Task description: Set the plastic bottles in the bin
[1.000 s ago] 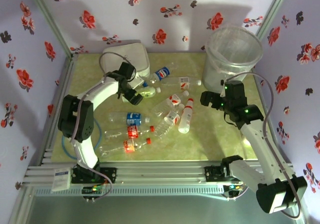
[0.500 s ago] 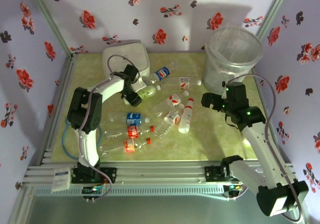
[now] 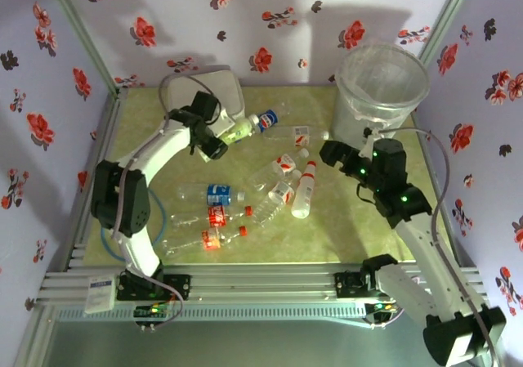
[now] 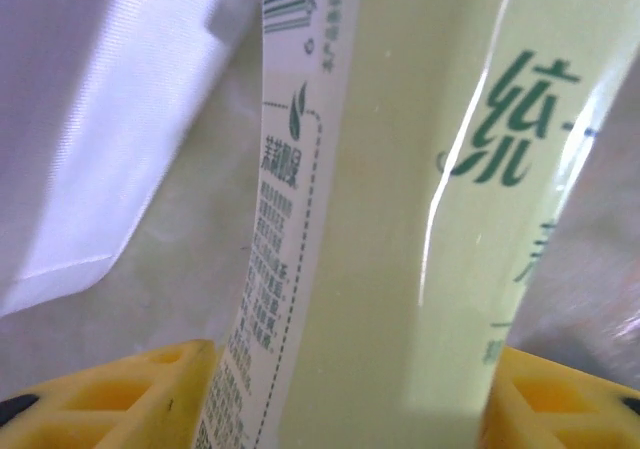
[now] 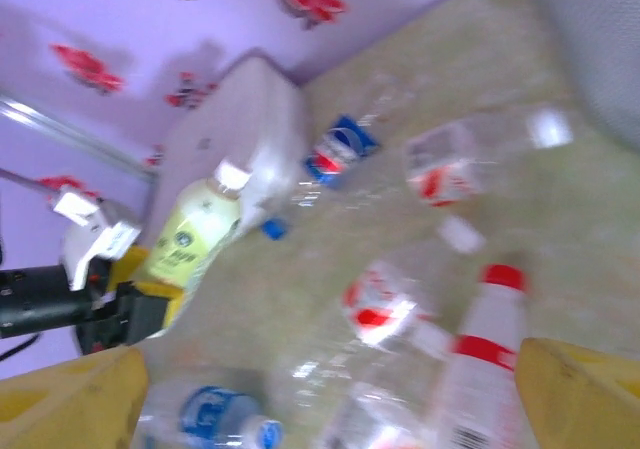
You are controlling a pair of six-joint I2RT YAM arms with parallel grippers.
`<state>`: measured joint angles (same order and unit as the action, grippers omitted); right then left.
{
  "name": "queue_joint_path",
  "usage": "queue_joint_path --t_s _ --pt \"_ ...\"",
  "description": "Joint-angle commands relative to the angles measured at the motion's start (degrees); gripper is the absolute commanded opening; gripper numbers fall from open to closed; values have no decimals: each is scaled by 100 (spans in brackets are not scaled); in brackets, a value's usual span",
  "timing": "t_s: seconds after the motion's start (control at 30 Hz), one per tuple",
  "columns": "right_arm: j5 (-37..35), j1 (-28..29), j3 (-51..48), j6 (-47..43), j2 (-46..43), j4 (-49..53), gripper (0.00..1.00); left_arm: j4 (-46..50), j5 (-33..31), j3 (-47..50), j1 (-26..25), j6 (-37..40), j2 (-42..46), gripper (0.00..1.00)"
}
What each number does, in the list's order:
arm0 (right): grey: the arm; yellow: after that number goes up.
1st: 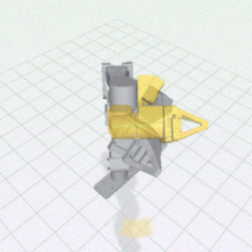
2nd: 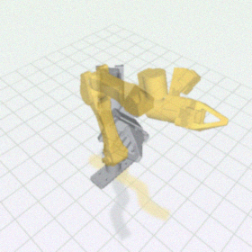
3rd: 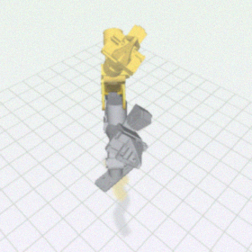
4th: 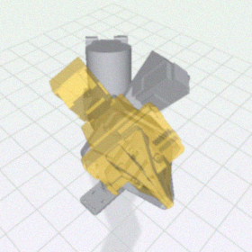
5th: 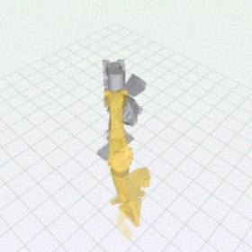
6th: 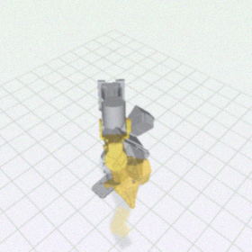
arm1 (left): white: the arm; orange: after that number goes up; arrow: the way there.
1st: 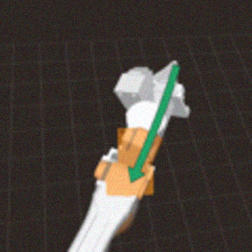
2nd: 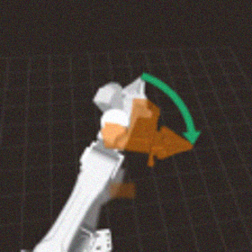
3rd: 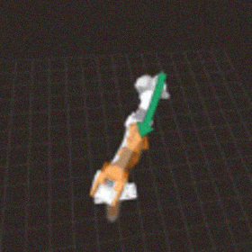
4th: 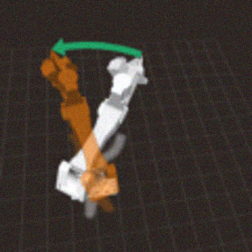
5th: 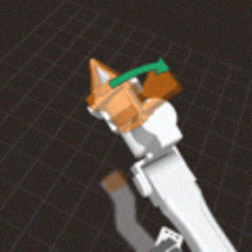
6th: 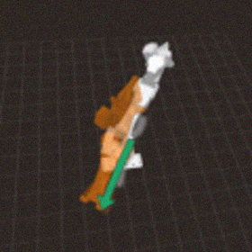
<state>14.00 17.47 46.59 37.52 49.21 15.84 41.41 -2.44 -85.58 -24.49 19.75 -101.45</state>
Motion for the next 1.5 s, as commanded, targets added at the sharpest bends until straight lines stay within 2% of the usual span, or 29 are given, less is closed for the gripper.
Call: queue_joint_path --t_s 0.0,0.07,0.17,0.3,0.5,0.67,0.97,1.1,1.27,1.47 --pt "130 660 165 514 381 -1547 95 65 523 -82 -79 -1588 638 56" --pt "-133 1090 458 218 740 -1553 95 -624 1362 428 -226 -2478 1004 56" --pt "-290 1497 919 -96 1327 -1389 95 -1675 1934 1151 -585 -3349 1381 55" --pt "-298 1812 1341 -470 1897 -1230 97 -2654 2211 1769 -1007 -4028 1589 54" --pt "-296 1882 1481 -373 2438 -1179 95 -3609 2688 2028 -1185 -4551 1619 52" --pt "-538 1780 1355 -51 2488 -1215 90 -4145 2840 2265 -1233 -4777 1699 52" --pt "178 1521 1350 614 2832 -1857 81 -4570 3421 2268 -1337 -4915 1672 52" --pt "241 1417 1380 732 2922 -1965 73 -4663 3443 2343 -1372 -4943 1792 51" --pt "467 1408 1573 705 3204 -1991 70 -4686 3478 2253 -1393 -4910 1742 52" --pt "409 1399 1738 474 3256 -1684 53 -4805 3478 2243 -1392 -4972 1677 53"
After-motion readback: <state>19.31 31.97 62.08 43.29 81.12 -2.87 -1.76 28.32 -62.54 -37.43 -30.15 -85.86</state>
